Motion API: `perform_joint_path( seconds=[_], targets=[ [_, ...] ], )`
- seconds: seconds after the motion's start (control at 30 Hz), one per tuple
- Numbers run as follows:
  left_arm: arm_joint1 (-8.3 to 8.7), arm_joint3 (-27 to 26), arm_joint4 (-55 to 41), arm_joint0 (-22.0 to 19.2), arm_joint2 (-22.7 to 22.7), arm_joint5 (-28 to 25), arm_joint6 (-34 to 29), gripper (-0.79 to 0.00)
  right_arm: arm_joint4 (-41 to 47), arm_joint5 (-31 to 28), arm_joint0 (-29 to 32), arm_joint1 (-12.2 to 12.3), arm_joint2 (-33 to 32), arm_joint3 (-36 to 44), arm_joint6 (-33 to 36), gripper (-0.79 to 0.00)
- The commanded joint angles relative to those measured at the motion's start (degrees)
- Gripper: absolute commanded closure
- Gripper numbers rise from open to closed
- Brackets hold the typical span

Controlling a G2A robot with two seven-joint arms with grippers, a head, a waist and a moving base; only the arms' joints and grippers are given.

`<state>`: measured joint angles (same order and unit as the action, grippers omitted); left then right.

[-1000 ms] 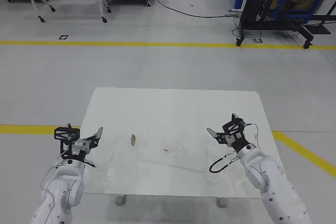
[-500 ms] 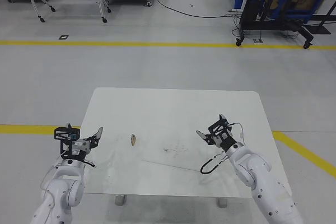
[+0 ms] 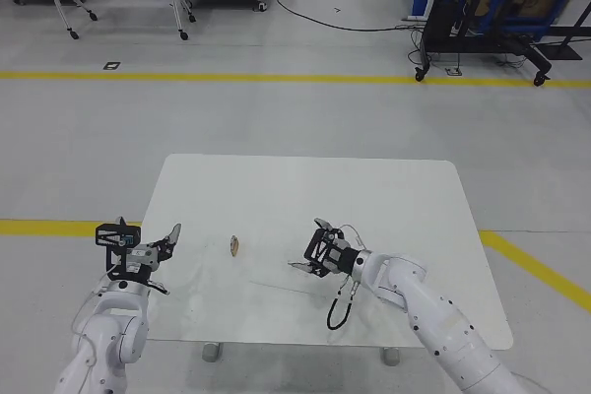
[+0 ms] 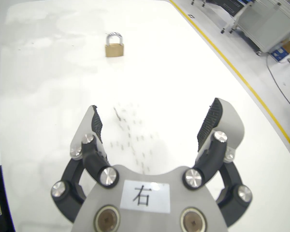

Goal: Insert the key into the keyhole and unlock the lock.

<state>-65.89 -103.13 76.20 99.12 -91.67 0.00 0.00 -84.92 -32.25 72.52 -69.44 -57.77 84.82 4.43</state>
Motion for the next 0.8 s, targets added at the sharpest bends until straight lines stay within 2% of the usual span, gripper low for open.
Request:
perform_joint_path(
  seconds=[0.0, 0.1, 0.13, 0.27, 0.43, 0.6, 0.67, 0.7, 0.73, 0.77],
  targets=[
    [0.0, 0.0, 0.0, 0.0, 0.0, 0.0, 0.0, -0.785, -0.61, -3.49, -1.45, -0.05, 0.92, -2.01, -2.03, -0.57],
    [0.0, 0.0, 0.0, 0.0, 0.0, 0.0, 0.0, -0.785, -0.95, -6.83, -3.39, -0.36, 2.88, -4.73, -1.54, -0.496],
    [0.0, 0.0, 0.0, 0.0, 0.0, 0.0, 0.0, -0.785, -0.3, -7.96, -4.19, -0.54, 3.47, -5.8, -1.4, -0.394],
    [0.0, 0.0, 0.0, 0.0, 0.0, 0.0, 0.0, -0.785, 1.39, -10.3, -7.13, -1.29, 5.65, -9.9, -0.06, -0.385],
    [0.0, 0.0, 0.0, 0.0, 0.0, 0.0, 0.0, -0.785, 3.44, -12.32, -10.36, -2.33, 8.35, -14.24, 3.13, -0.326],
    [0.0, 0.0, 0.0, 0.0, 0.0, 0.0, 0.0, -0.785, 4.98, -12.23, -13.05, -3.38, 10.49, -17.89, 5.46, -0.317],
    [0.0, 0.0, 0.0, 0.0, 0.0, 0.0, 0.0, -0.785, 5.31, -12.09, -13.78, -3.66, 10.98, -18.93, 5.58, -0.283],
    [0.0, 0.0, 0.0, 0.0, 0.0, 0.0, 0.0, -0.785, 5.44, -12.1, -14.09, -3.77, 11.18, -19.39, 5.5, -0.228],
    [0.0, 0.0, 0.0, 0.0, 0.0, 0.0, 0.0, -0.785, 5.5, -12.1, -14.36, -3.87, 11.36, -19.8, 5.36, -0.037],
    [0.0, 0.0, 0.0, 0.0, 0.0, 0.0, 0.0, -0.785, 5.58, -12.18, -14.6, -3.95, 11.51, -20.22, 5.22, 0.0]
  ],
)
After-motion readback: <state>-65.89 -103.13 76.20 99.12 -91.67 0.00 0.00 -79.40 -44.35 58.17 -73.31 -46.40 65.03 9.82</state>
